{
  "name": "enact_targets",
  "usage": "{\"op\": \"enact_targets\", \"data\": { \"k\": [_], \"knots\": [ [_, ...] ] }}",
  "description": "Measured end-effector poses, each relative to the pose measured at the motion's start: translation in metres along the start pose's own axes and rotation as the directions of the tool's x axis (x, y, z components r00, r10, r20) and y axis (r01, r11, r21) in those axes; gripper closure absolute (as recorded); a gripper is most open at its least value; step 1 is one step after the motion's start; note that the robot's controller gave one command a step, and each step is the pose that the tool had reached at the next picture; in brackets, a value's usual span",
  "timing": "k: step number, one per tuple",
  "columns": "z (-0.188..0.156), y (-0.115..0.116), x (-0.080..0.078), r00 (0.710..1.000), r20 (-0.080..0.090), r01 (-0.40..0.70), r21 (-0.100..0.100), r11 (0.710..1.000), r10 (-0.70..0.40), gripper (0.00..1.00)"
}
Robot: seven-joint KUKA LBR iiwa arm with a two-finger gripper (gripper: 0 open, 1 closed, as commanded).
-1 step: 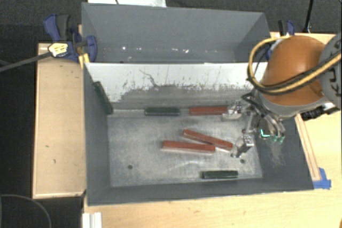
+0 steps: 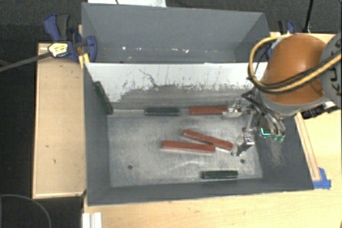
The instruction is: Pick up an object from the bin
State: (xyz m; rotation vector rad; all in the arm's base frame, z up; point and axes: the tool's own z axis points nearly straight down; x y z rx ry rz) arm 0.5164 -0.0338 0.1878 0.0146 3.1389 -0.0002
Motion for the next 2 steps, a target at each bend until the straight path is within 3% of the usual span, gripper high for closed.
{"op": "enact_targets", "data": {
  "k": [1, 2],
  "knots": [
    [0.1098, 0.0338, -0.0177, 0.999, 0.007, 0.051, 0.002, 0.999, -0.051, 1.0],
    [0.1098, 0.0338, -0.0177, 0.999, 0.007, 0.051, 0.002, 0.999, -0.051, 1.0]
  ]
}}
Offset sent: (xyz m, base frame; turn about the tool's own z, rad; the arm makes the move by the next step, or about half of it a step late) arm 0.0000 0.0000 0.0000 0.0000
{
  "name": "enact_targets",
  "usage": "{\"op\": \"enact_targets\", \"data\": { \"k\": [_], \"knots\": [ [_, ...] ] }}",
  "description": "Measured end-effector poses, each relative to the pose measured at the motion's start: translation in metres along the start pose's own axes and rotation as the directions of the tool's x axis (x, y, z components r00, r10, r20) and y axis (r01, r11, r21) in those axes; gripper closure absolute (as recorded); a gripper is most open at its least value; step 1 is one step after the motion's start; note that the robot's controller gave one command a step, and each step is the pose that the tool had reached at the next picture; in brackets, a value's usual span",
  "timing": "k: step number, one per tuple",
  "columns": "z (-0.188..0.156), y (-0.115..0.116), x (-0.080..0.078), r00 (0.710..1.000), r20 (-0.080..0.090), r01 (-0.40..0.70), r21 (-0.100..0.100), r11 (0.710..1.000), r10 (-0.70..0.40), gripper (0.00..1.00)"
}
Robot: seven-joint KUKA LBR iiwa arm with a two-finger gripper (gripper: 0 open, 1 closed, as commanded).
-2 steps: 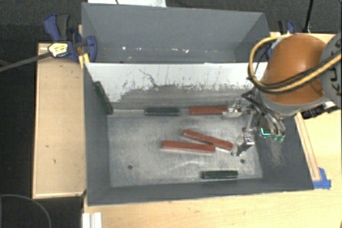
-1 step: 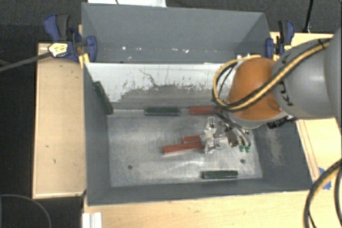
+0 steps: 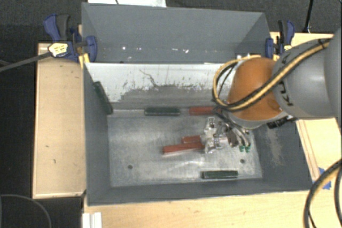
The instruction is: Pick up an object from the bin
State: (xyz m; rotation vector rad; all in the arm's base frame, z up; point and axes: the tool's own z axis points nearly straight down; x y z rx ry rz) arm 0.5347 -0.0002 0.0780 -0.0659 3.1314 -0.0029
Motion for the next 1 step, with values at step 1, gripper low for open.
{"op": "enact_targets", "data": {
  "k": [1],
  "knots": [
    [-0.0122, 0.0149, -0.0055, 0.999, -0.007, 0.033, -0.001, 0.999, -0.033, 1.0]
  ]
}}
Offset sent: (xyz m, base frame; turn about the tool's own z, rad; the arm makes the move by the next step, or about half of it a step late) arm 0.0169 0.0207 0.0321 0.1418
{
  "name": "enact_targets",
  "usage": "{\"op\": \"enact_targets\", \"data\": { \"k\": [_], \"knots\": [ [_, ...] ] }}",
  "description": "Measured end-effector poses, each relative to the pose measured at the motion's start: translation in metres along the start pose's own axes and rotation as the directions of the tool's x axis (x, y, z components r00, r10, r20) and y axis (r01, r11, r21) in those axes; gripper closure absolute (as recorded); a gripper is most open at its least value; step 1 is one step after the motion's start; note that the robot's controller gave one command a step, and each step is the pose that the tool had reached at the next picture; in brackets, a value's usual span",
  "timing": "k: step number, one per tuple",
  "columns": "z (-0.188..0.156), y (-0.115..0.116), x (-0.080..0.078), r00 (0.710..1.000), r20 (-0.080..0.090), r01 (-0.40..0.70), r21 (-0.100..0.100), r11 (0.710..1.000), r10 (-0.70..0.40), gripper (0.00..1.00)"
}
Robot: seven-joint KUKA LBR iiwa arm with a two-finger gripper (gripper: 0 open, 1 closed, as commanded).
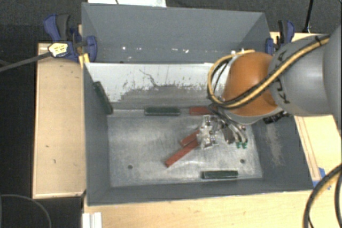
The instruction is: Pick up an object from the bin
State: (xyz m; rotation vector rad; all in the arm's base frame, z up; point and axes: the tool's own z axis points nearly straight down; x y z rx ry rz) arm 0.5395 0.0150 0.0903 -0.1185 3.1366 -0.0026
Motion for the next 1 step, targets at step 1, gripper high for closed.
{"op": "enact_targets", "data": {
  "k": [1],
  "knots": [
    [-0.0207, 0.0042, -0.0136, 0.985, 0.001, -0.174, -0.002, 0.985, 0.174, 0.0]
  ]
}}
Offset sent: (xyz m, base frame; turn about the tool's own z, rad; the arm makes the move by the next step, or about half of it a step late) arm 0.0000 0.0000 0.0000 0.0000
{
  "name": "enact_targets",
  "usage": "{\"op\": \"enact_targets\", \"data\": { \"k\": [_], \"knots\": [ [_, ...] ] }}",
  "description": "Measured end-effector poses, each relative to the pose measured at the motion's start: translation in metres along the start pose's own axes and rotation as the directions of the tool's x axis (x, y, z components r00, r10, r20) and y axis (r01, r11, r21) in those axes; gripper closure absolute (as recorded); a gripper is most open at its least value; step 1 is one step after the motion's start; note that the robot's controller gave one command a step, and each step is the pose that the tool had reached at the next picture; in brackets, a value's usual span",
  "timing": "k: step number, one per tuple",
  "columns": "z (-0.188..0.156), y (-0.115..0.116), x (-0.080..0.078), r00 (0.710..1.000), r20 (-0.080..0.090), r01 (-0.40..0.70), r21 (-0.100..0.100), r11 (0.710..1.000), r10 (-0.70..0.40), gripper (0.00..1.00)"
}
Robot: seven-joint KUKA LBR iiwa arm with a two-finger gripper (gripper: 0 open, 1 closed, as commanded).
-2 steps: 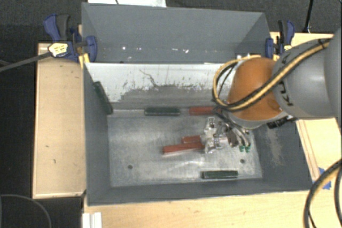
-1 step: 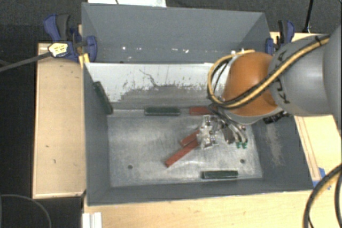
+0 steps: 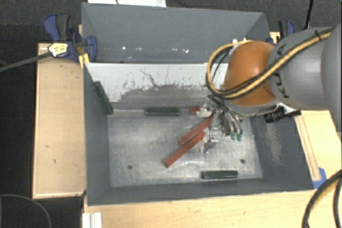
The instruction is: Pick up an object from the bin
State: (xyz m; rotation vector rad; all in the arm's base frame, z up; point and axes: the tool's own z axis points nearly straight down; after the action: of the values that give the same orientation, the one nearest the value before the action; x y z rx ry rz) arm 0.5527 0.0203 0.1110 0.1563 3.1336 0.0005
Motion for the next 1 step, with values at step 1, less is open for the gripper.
{"op": "enact_targets", "data": {
  "k": [1],
  "knots": [
    [0.0003, 0.0001, 0.0003, 1.0, -0.001, 0.001, 0.0, 1.0, -0.001, 0.0]
  ]
}}
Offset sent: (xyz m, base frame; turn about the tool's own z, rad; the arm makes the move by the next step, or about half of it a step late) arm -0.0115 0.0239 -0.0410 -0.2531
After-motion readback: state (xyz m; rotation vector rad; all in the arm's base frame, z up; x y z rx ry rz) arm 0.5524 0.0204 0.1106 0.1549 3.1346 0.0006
